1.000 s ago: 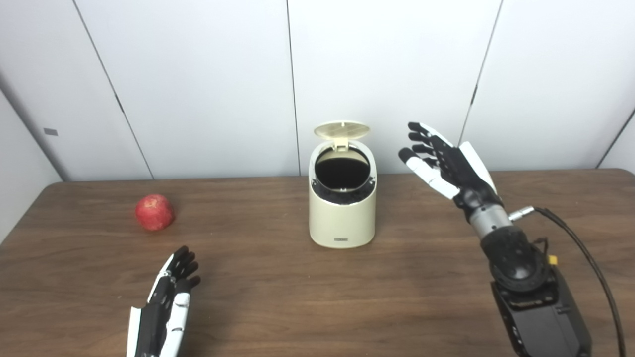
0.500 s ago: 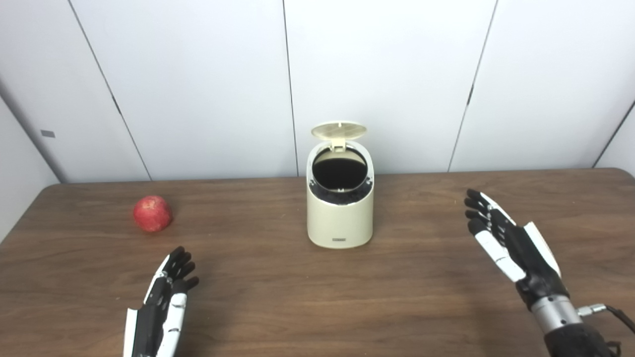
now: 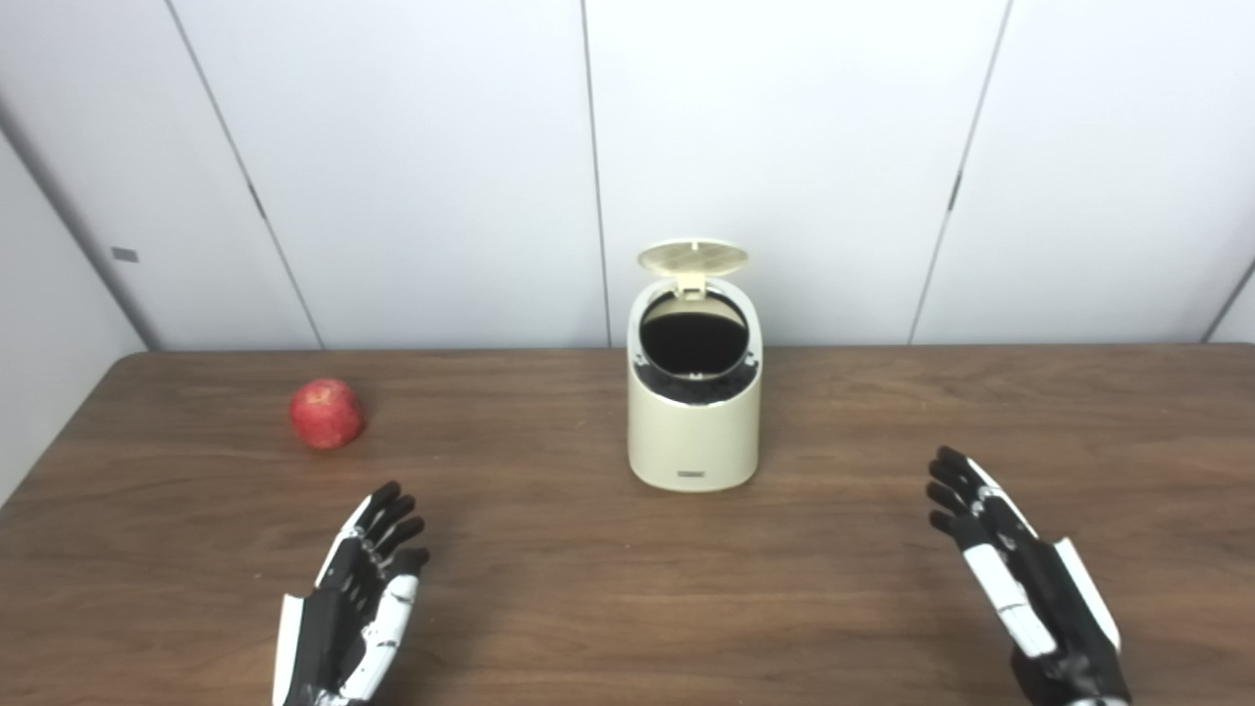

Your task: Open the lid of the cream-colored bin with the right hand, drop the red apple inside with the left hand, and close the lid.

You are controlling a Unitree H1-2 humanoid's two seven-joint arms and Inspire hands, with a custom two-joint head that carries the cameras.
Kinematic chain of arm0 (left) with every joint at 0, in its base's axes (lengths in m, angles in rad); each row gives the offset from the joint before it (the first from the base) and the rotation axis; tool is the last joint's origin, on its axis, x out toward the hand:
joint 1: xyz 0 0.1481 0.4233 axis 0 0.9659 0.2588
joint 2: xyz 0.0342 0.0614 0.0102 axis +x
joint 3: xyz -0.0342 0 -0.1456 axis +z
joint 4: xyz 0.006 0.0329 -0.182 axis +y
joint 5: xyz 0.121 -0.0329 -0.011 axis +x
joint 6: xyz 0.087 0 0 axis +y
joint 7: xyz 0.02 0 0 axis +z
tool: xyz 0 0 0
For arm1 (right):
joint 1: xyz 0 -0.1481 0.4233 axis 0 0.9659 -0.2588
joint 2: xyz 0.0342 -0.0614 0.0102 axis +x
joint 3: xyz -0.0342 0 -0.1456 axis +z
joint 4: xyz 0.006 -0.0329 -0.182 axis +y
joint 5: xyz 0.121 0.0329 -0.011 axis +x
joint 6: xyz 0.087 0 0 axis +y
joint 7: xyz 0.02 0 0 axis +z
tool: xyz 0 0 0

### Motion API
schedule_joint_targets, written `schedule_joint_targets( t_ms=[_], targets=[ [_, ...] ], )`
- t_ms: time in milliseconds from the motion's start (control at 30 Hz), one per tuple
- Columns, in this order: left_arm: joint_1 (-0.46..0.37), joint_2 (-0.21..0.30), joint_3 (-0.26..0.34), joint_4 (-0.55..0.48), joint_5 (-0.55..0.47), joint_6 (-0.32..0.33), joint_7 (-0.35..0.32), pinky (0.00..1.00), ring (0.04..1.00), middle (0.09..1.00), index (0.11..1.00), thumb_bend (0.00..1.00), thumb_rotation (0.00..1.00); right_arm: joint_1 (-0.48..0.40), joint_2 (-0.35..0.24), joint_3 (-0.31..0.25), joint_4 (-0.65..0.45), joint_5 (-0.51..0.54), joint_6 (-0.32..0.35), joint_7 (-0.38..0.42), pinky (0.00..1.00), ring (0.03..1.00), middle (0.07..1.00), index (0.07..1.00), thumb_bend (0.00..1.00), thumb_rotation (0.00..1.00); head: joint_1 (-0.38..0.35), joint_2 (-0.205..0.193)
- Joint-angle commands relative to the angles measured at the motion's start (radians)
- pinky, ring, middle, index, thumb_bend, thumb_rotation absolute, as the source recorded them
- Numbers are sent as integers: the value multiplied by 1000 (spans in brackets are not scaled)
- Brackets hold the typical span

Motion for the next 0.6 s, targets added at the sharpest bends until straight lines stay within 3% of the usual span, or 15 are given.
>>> schedule_joint_targets(
  t_ms=[0,133,200,267,300,400,500,567],
  targets=[
    [67,-29,4,-47,16,1,13,698,811,853,888,539,451,-10,-1,-13,6,11,-80,-14,890,924,932,936,501,800,50,-13],
    [50,-15,14,-90,69,32,21,665,797,840,885,587,344,-13,-11,-16,39,-16,-120,-24,867,917,933,947,467,829,110,-28],
    [30,-1,31,-126,146,75,38,658,787,831,876,607,306,-15,-13,-19,41,2,-120,-18,873,916,934,948,446,830,144,-35],
    [10,7,48,-153,214,113,55,702,782,820,865,612,272,-16,-14,-19,31,15,-107,-15,887,914,931,943,440,832,166,-37],
    [-1,10,57,-165,247,137,62,800,783,809,865,631,258,-16,-15,-18,26,17,-103,-14,888,910,929,944,431,838,177,-39],
    [-31,22,83,-190,288,188,69,906,794,796,870,668,251,-16,-16,-17,19,24,-96,-13,891,908,927,947,426,845,186,-43],
    [-74,64,120,-201,326,241,71,687,778,822,875,730,205,-21,-17,-14,14,32,-87,-11,893,908,922,944,410,841,180,-53],
    [-104,101,142,-191,380,260,77,641,765,832,878,731,175,-22,-18,-10,7,22,-81,-14,889,910,922,946,418,858,176,-56]
  ],
)
